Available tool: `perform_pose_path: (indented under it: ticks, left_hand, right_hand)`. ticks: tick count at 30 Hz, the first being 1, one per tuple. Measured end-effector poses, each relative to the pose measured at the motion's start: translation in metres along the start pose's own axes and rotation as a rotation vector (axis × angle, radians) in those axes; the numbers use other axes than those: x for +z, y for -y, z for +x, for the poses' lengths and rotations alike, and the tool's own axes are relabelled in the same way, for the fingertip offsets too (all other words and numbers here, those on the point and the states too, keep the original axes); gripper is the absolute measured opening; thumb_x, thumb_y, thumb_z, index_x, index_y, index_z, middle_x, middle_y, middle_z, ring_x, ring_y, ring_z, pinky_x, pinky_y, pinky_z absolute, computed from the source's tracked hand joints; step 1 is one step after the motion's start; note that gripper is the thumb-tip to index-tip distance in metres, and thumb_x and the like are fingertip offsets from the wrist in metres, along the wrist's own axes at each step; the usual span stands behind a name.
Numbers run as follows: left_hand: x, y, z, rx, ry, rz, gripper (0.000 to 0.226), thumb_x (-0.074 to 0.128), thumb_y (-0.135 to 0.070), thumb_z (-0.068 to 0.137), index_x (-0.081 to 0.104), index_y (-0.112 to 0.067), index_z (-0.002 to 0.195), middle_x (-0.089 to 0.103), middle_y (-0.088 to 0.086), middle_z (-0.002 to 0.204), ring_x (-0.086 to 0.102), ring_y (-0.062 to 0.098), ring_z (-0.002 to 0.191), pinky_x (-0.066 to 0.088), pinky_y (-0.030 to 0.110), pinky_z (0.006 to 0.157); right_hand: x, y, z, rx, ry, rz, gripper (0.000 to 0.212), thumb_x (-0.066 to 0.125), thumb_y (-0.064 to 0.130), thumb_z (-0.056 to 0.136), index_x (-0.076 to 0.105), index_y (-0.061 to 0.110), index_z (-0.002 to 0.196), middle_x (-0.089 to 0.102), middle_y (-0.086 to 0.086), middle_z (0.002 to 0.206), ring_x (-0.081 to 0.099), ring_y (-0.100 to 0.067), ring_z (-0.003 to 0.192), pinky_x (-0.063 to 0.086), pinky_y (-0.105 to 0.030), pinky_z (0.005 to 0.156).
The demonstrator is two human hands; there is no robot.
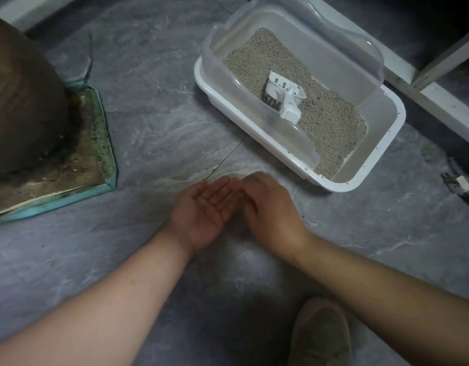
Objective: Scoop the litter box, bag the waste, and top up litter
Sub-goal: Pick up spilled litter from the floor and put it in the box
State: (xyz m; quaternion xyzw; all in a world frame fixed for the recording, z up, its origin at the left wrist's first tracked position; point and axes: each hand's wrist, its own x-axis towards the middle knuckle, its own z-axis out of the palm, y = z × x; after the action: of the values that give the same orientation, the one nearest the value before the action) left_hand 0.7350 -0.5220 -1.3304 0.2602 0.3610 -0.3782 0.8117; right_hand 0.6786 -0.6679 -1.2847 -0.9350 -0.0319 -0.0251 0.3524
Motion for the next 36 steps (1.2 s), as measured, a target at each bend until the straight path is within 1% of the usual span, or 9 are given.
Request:
perform_pose_path:
  ticks: [2, 4, 10, 15, 21, 26, 28, 31, 36]
  left_hand:
    - [-0.001, -0.003, 0.000, 0.012, -0.011, -0.032, 0.047, 0.044, -0.023, 0.101, 0.076, 0.009, 0.090, 0.072, 0.025, 0.110, 0.074, 0.039, 0.092, 0.059, 0.052, 0.082]
    - [-0.003, -0.006, -0.002, 0.034, -0.033, -0.041, 0.049, 0.044, -0.022, 0.101, 0.076, 0.011, 0.085, 0.071, 0.026, 0.110, 0.073, 0.041, 0.092, 0.058, 0.054, 0.080]
    - [-0.009, -0.020, -0.005, 0.110, -0.090, -0.051, 0.040, 0.041, -0.021, 0.102, 0.067, 0.009, 0.100, 0.073, 0.026, 0.104, 0.074, 0.041, 0.086, 0.057, 0.055, 0.079]
    - [-0.014, -0.030, -0.004, 0.138, -0.128, -0.052, 0.040, 0.039, -0.021, 0.103, 0.065, 0.009, 0.103, 0.073, 0.027, 0.103, 0.074, 0.041, 0.086, 0.055, 0.057, 0.081]
    - [-0.015, -0.031, -0.001, 0.143, -0.144, -0.052, 0.040, 0.040, -0.021, 0.103, 0.065, 0.010, 0.104, 0.072, 0.027, 0.103, 0.074, 0.041, 0.086, 0.056, 0.055, 0.081]
    - [-0.011, -0.025, 0.000, 0.128, -0.140, -0.038, 0.041, 0.038, -0.021, 0.103, 0.065, 0.010, 0.105, 0.072, 0.027, 0.104, 0.074, 0.042, 0.085, 0.057, 0.056, 0.080]
    - [-0.010, -0.025, 0.000, 0.128, -0.132, -0.033, 0.041, 0.038, -0.022, 0.103, 0.064, 0.010, 0.106, 0.072, 0.028, 0.105, 0.074, 0.042, 0.086, 0.056, 0.056, 0.081]
    - [-0.011, -0.026, 0.001, 0.128, -0.136, -0.025, 0.041, 0.039, -0.022, 0.103, 0.064, 0.010, 0.106, 0.071, 0.028, 0.107, 0.073, 0.042, 0.088, 0.056, 0.056, 0.081]
    - [-0.011, -0.020, 0.000, 0.107, -0.133, -0.007, 0.040, 0.041, -0.021, 0.102, 0.066, 0.010, 0.104, 0.071, 0.028, 0.107, 0.074, 0.041, 0.087, 0.056, 0.056, 0.081]
  right_hand:
    - [-0.002, -0.022, 0.015, 0.048, -0.004, -0.065, 0.036, 0.057, -0.011, 0.073, 0.071, 0.002, 0.103, 0.069, -0.013, 0.099, 0.060, -0.028, 0.097, 0.044, -0.030, 0.090]
    - [0.003, -0.041, 0.036, 0.106, 0.131, -0.165, 0.049, 0.049, -0.003, 0.074, 0.066, 0.002, 0.119, 0.065, -0.017, 0.122, 0.059, -0.034, 0.113, 0.044, -0.034, 0.103]
    - [0.024, -0.059, 0.091, 0.068, 0.494, -0.462, 0.068, 0.049, 0.011, 0.093, 0.023, 0.002, 0.155, 0.018, -0.022, 0.163, 0.025, -0.039, 0.147, 0.021, -0.039, 0.122]
    - [0.037, -0.057, 0.080, -0.120, 0.597, -0.641, 0.059, 0.036, 0.020, 0.103, 0.018, 0.002, 0.156, 0.009, -0.025, 0.164, 0.010, -0.038, 0.152, 0.007, -0.038, 0.123]
    - [0.030, -0.073, 0.066, -0.033, 0.476, -0.588, 0.057, 0.032, 0.018, 0.105, 0.017, 0.004, 0.158, 0.006, -0.019, 0.166, 0.009, -0.034, 0.153, 0.007, -0.039, 0.123]
    - [0.028, -0.066, 0.056, -0.096, 0.557, -0.652, 0.055, 0.029, 0.012, 0.105, 0.015, -0.002, 0.156, 0.005, -0.024, 0.165, 0.007, -0.037, 0.153, 0.007, -0.040, 0.123]
    - [0.032, -0.065, 0.042, -0.138, 0.547, -0.631, 0.054, 0.032, 0.010, 0.104, 0.020, -0.004, 0.155, 0.010, -0.027, 0.163, 0.012, -0.040, 0.152, 0.010, -0.041, 0.123]
    - [0.039, -0.070, 0.028, -0.203, 0.490, -0.610, 0.049, 0.046, 0.006, 0.099, 0.040, -0.009, 0.145, 0.033, -0.033, 0.154, 0.033, -0.046, 0.143, 0.025, -0.046, 0.121]
    - [0.024, -0.073, 0.040, 0.080, 0.438, -0.632, 0.055, 0.040, 0.009, 0.100, 0.025, -0.002, 0.153, 0.019, -0.027, 0.160, 0.023, -0.044, 0.145, 0.028, -0.051, 0.118]
